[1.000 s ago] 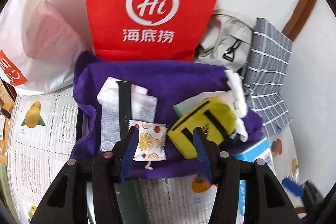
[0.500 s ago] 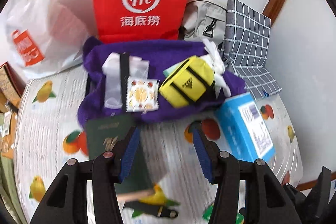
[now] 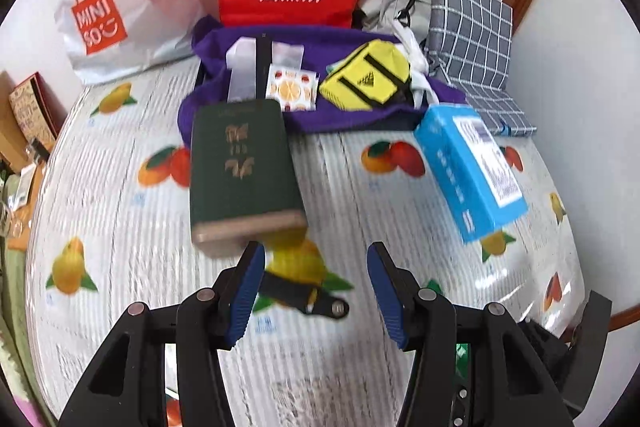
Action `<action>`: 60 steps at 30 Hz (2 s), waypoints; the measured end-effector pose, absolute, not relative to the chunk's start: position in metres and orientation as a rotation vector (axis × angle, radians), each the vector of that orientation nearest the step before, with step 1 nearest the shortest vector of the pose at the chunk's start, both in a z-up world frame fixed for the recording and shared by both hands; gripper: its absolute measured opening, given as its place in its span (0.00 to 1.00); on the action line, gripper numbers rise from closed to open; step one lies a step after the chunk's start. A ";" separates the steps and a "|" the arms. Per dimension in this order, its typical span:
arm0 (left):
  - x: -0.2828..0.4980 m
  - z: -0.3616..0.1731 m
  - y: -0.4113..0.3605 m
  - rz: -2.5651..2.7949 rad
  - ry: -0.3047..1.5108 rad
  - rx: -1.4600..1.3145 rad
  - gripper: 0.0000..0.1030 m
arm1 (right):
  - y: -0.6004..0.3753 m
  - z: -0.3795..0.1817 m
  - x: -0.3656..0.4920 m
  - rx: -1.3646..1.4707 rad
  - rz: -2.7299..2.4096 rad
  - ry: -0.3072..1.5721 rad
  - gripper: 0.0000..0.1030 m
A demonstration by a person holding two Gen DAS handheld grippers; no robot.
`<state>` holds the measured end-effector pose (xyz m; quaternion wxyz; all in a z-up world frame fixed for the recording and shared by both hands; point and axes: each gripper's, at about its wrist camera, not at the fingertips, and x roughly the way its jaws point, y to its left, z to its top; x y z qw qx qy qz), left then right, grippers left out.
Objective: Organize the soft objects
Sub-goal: 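Move both tools back to the pile, the right tool over the green packet, then grasp the green fruit packet with the right tool while the left tool grasps the black strap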
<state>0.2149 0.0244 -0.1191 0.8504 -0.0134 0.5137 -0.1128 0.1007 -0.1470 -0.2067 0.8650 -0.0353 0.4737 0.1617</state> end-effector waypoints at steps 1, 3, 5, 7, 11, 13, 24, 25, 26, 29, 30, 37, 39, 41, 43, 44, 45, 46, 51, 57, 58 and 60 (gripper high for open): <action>0.212 -0.121 0.025 -0.236 1.083 -0.030 0.50 | -0.145 -0.207 0.099 -0.095 0.331 0.985 0.57; 0.205 -0.123 0.024 -0.230 1.083 -0.025 0.50 | -0.141 -0.208 0.096 -0.123 0.310 0.969 0.54; 0.199 -0.125 0.023 -0.225 1.082 -0.019 0.50 | -0.142 -0.207 0.094 -0.123 0.308 0.961 0.43; 0.193 -0.127 0.021 -0.220 1.086 -0.012 0.50 | -0.145 -0.206 0.094 -0.120 0.294 0.958 0.32; 0.184 -0.135 0.026 -0.193 1.094 -0.026 0.50 | -0.154 -0.205 0.093 -0.093 0.277 0.963 0.23; 0.182 -0.141 0.032 -0.171 1.111 -0.044 0.50 | -0.162 -0.205 0.093 -0.087 0.240 0.962 0.22; 0.188 -0.179 0.039 -0.055 1.136 -0.116 0.50 | -0.232 -0.206 0.102 0.043 0.080 0.944 0.23; 0.190 -0.182 0.038 -0.050 1.126 -0.122 0.50 | -0.235 -0.207 0.102 0.059 0.090 0.941 0.23; 0.191 -0.184 0.037 -0.045 1.117 -0.129 0.50 | -0.238 -0.207 0.102 0.073 0.100 0.937 0.23; 0.199 -0.191 0.035 -0.036 1.119 -0.165 0.50 | -0.240 -0.209 0.102 0.065 0.089 0.927 0.23; 0.202 -0.195 0.034 -0.034 1.116 -0.181 0.49 | -0.239 -0.209 0.104 0.064 0.087 0.925 0.24; 0.216 -0.203 0.013 -0.028 1.114 -0.120 0.82 | -0.244 -0.211 0.111 0.085 0.083 0.900 0.26; 0.218 -0.206 0.003 0.008 1.117 -0.065 0.84 | -0.243 -0.211 0.112 0.078 0.094 0.892 0.30; 0.218 -0.209 -0.003 0.038 1.110 -0.035 0.85 | -0.241 -0.212 0.112 0.060 0.099 0.891 0.32; 0.217 -0.209 -0.005 0.047 1.098 -0.022 0.85 | -0.241 -0.212 0.112 0.054 0.105 0.890 0.32; 0.216 -0.209 -0.004 0.040 1.096 -0.025 0.84 | -0.242 -0.212 0.112 0.060 0.109 0.892 0.33; 0.215 -0.209 -0.003 0.025 1.096 -0.018 0.84 | -0.243 -0.212 0.112 0.072 0.116 0.893 0.33; 0.213 -0.208 -0.001 0.018 1.098 -0.011 0.84 | -0.244 -0.211 0.112 0.080 0.119 0.894 0.33; 0.192 -0.205 0.016 0.019 1.110 -0.014 0.84 | -0.244 -0.211 0.112 0.084 0.116 0.891 0.33; 0.164 -0.202 0.052 0.048 1.134 -0.036 0.84 | -0.243 -0.211 0.110 0.079 0.111 0.885 0.33; 0.162 -0.202 0.058 0.043 1.136 -0.043 0.84 | -0.244 -0.211 0.110 0.081 0.112 0.885 0.33; 0.159 -0.200 0.066 0.024 1.132 -0.067 0.80 | -0.244 -0.211 0.109 0.085 0.112 0.884 0.34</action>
